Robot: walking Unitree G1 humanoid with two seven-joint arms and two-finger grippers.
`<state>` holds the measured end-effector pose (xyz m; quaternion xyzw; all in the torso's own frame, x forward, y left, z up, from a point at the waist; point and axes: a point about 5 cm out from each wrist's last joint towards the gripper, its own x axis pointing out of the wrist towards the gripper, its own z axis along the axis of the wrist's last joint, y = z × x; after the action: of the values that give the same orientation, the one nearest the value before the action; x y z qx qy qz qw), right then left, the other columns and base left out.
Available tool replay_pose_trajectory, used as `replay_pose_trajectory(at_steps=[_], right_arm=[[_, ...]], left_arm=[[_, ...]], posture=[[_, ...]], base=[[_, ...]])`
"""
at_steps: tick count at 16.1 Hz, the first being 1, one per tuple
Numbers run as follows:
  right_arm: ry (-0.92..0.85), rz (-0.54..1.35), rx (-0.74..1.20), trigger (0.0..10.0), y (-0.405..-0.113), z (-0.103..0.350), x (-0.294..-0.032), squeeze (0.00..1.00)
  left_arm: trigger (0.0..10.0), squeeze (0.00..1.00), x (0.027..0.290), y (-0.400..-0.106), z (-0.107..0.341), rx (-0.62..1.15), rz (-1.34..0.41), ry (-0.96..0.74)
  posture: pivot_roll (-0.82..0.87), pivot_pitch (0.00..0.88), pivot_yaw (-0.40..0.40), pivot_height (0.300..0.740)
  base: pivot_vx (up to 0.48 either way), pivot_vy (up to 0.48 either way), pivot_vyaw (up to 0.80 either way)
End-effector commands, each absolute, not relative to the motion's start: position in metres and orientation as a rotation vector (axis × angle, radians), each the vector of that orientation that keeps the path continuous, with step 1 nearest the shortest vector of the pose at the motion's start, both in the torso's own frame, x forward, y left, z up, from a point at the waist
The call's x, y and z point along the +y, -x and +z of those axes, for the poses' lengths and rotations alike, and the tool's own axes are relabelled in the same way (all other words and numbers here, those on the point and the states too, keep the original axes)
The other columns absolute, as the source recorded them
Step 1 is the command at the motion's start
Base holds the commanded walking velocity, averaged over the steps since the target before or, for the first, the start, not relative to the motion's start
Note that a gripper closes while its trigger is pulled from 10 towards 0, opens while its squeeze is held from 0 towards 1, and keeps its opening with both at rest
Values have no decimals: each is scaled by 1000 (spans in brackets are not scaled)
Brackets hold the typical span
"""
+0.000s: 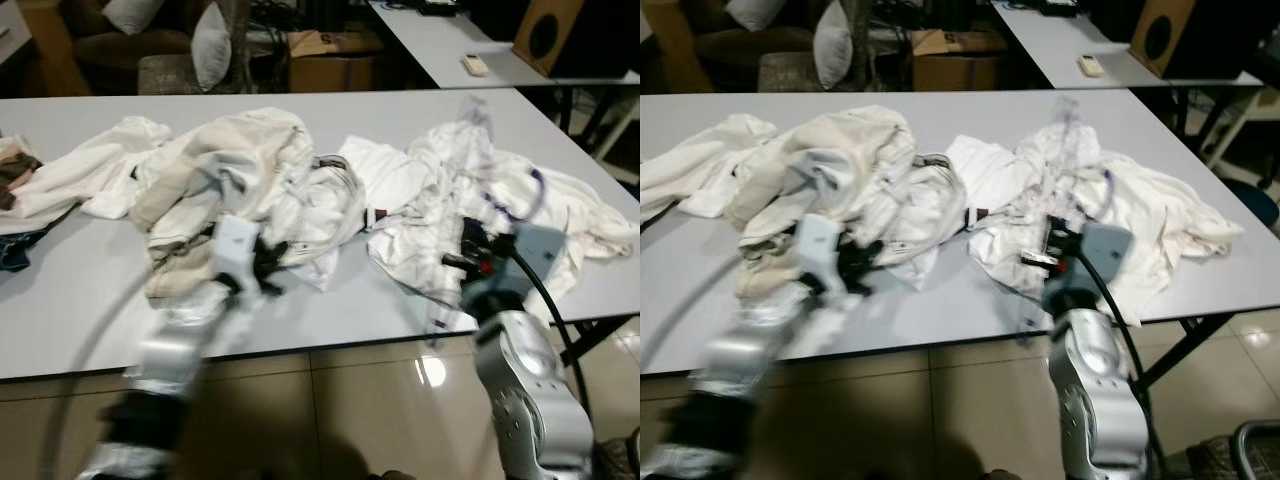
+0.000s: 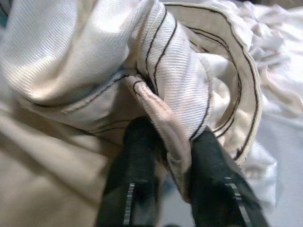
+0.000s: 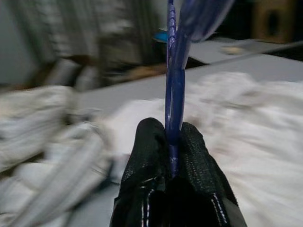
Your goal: Hang hanger
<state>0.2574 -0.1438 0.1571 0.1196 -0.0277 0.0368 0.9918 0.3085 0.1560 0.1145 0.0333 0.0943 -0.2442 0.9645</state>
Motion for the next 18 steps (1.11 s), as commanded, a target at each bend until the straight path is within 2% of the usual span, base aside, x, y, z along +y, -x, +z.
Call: replay_pose_trajectory(at_steps=[1,3,4,5,7,9,10,11,12,13,14,16,18], right_arm=[[-259,172,-83,10000,-258,164,-137,0],[-292,272,-67,10000,-254,166,-142,0],[-288,424,-55,10000,-248,172,-155,0],[-281,474,-70,10000,-249,178,-164,0],[-284,472,-146,10000,-256,196,-175,0],[-349,349,-262,10000,-267,214,-187,0],[-362,313,-293,10000,-269,218,-187,0],[-385,288,-328,10000,-269,222,-187,0],[-393,292,-330,10000,-266,221,-184,0],[-393,334,-316,10000,-260,220,-172,0],[-395,348,-312,10000,-259,220,-169,0],[-356,470,-245,10000,-252,217,-163,0],[-268,567,-179,10000,-246,213,-164,0]], left_arm=[[0,0,164,-308,128,156,-511,-76],[0,0,181,-309,158,110,-525,-81],[0,0,197,-319,217,-37,-525,-50],[0,0,203,-327,247,-133,-511,-21],[0,0,208,-343,285,-264,-490,20],[0,0,202,-356,337,-479,-503,98],[0,0,197,-350,369,-642,-551,150],[0,0,197,-330,416,-893,-632,321],[0,0,197,-326,423,-919,-652,355],[0,0,191,-343,385,-690,-620,107],[0,0,190,-349,370,-616,-612,33],[0,0,193,-361,318,-337,-607,-76],[0,0,203,-360,305,-233,-619,-133]], posture=[[-20,40,12,740],[-1,58,-14,740],[6,51,-33,740],[-1,37,-31,740],[-27,3,-18,740],[-52,0,-7,740],[-56,0,-3,740],[-64,0,-1,740],[-73,0,-4,740],[-89,0,0,740],[-89,0,0,740],[-105,0,5,740],[-110,0,7,740]], base=[[0,0,0],[0,0,0],[0,0,0],[0,0,0],[0,0,0],[0,0,0],[0,0,0],[0,0,0],[0,0,0],[0,0,0],[0,0,0],[0,0,0],[0,0,0]])
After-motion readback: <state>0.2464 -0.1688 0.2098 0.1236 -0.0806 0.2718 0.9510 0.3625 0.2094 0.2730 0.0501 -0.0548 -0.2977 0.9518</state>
